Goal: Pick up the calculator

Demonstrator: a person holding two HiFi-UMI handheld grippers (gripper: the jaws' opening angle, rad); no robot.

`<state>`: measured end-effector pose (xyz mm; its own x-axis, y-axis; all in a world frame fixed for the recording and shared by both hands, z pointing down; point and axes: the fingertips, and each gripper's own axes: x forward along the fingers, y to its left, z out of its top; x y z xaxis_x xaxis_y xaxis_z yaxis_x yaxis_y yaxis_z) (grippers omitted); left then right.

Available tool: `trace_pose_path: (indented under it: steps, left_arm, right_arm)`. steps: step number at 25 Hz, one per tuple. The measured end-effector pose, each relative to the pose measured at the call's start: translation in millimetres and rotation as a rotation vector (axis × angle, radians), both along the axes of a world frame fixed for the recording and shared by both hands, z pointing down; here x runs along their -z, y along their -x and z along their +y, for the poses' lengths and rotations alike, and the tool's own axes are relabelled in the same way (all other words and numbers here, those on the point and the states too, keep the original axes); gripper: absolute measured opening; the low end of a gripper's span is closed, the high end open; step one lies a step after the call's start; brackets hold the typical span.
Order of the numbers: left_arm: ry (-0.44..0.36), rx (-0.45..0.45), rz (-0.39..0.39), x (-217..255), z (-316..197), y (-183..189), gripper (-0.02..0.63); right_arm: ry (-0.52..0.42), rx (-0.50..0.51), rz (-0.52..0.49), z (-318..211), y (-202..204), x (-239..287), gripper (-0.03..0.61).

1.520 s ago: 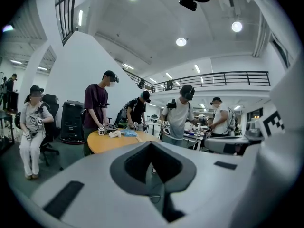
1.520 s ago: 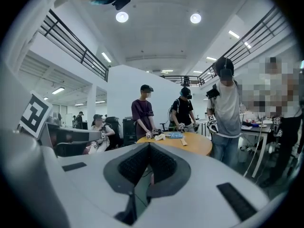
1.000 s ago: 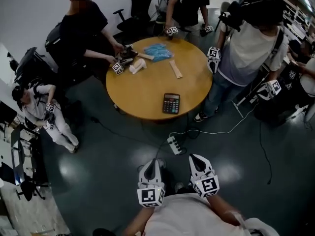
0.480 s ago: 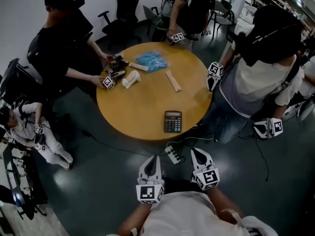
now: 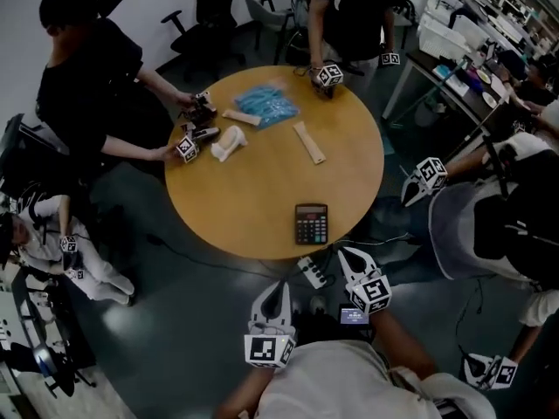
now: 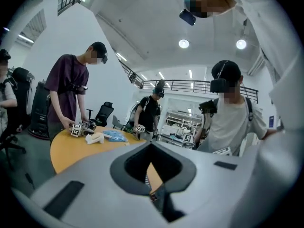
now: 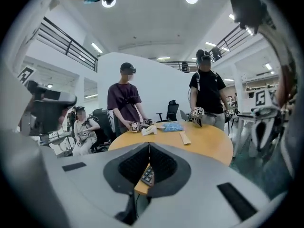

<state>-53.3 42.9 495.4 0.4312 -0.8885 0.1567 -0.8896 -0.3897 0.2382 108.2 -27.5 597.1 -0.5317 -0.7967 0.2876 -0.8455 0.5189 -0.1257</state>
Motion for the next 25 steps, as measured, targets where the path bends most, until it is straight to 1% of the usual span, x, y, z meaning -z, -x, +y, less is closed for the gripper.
trace_pose_path:
  steps: [3, 8, 9, 11, 13, 19, 21, 25]
  left_arm:
    - [-0.002, -0.037, 0.008, 1, -3, -4, 0.006]
    - [0.028, -0.054, 0.017, 1, -8, -2, 0.006]
    - [0.035, -0.055, 0.017, -1, -11, -2, 0.006]
    - [0.046, -0.06, 0.017, -5, -18, -2, 0.006]
    - [0.055, -0.065, 0.013, -9, -24, -2, 0.006]
    - [0.081, -0.052, 0.011, -20, -45, 5, 0.006]
    - [0.09, -0.045, 0.012, -25, -50, 7, 0.006]
    - [0.11, -0.031, 0.016, -35, -53, 13, 0.006]
  right_arm:
    - [0.042, 0.015, -0.033, -37, -8, -27, 0.017]
    - [0.148, 0.071, -0.009, -92, -6, -70, 0.03]
    - [0.173, 0.086, -0.005, -102, -4, -80, 0.043]
    - [0.221, 0.104, 0.002, -123, -3, -100, 0.105]
    - [0.264, 0.11, 0.013, -139, -3, -120, 0.131]
    - [0.367, 0.134, 0.029, -171, -3, -166, 0.143]
    - [0.398, 0.162, 0.018, -176, 1, -176, 0.144]
    - [0.429, 0.217, -0.019, -183, 9, -182, 0.144]
